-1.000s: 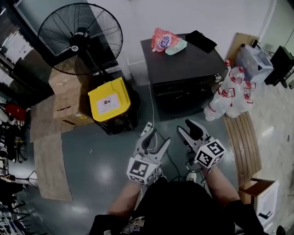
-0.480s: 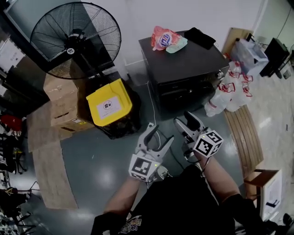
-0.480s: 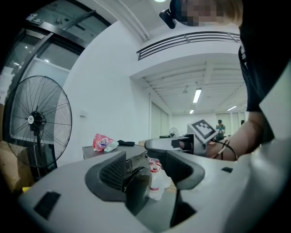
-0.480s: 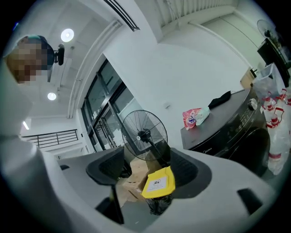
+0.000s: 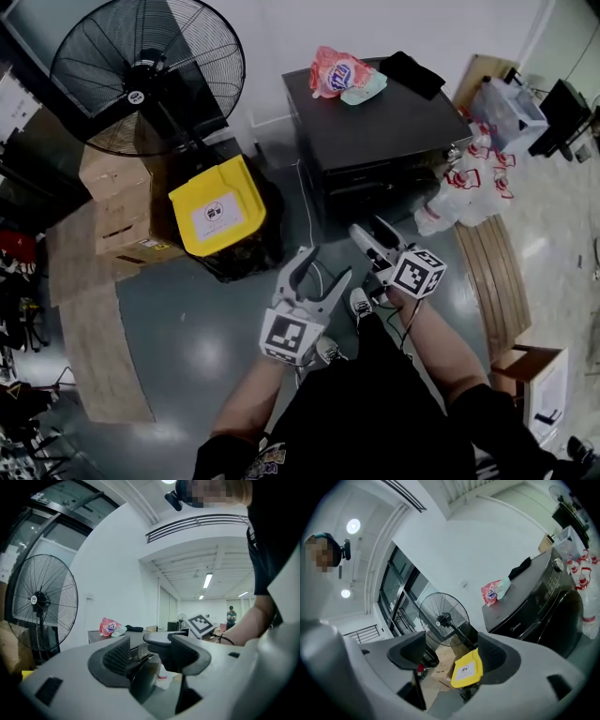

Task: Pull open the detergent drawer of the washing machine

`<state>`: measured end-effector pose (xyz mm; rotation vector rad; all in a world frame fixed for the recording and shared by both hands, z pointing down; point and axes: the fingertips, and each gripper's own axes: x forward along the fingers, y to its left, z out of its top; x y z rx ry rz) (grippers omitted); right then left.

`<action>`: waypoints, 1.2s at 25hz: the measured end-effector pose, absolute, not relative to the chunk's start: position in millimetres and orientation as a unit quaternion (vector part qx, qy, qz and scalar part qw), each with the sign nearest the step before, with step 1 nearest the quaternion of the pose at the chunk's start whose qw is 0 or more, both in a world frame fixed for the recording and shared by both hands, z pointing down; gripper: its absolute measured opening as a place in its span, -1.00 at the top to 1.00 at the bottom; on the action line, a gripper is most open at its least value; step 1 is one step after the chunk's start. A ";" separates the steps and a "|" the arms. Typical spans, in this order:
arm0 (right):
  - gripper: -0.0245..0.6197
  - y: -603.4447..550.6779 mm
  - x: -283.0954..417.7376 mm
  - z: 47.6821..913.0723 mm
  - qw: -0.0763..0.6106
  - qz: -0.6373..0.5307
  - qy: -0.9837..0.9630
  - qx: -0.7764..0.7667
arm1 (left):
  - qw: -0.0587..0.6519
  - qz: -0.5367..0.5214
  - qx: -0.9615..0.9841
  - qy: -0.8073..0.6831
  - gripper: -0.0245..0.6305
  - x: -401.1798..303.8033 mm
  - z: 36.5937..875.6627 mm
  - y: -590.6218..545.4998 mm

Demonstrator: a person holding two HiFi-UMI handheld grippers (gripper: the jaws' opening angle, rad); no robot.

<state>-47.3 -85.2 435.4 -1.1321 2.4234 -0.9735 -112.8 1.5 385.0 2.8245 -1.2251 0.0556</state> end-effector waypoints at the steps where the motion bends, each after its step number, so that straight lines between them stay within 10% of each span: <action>1: -0.19 -92.0 -45.5 440.5 0.153 -0.348 0.838 -0.391 | 0.037 0.020 0.916 -0.398 0.16 -110.9 385.9 -2.8; 30: -0.65 -271.7 6.0 619.7 0.208 -0.584 0.679 -0.394 | 0.115 0.060 0.890 -0.437 0.16 -48.1 449.1 -163.1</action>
